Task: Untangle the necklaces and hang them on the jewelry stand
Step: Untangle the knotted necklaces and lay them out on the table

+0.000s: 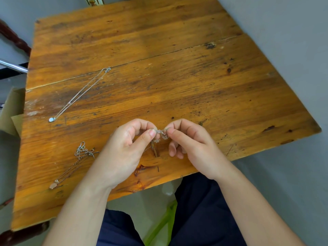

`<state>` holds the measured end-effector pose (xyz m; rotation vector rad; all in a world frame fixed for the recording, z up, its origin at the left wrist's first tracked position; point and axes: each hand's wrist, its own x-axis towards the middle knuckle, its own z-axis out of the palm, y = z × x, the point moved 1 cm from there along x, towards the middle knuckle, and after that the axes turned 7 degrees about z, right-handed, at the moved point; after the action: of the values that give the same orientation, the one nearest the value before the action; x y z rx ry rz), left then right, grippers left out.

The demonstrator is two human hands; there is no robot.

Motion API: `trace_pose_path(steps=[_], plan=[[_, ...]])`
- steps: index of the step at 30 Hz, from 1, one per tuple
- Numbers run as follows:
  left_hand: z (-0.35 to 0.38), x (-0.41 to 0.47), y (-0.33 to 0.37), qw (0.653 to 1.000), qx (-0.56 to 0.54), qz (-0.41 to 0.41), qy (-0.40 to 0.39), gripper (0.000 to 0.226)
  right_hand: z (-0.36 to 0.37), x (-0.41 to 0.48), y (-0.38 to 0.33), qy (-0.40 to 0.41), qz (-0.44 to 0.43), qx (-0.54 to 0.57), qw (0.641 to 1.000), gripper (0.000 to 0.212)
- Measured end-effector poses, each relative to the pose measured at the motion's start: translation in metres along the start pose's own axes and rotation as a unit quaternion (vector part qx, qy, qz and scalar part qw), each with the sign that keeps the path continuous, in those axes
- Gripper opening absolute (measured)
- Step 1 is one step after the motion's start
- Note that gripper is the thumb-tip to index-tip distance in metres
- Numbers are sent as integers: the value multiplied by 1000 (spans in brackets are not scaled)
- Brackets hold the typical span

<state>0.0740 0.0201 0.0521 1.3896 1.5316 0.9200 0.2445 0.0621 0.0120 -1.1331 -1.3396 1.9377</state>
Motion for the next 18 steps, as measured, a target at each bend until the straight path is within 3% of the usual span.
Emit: trace_pose_path(steps=[7, 13, 18], plan=[[4, -3, 2, 988, -152, -17, 22, 9, 0, 1, 1, -25, 21, 72, 997, 15], [2, -8, 1, 976, -213, -38, 18, 12, -5, -4, 0, -34, -7, -15, 999, 17], [-3, -9, 0, 984, -179, -20, -1, 19, -4, -7, -1, -42, -47, -96, 993, 14]])
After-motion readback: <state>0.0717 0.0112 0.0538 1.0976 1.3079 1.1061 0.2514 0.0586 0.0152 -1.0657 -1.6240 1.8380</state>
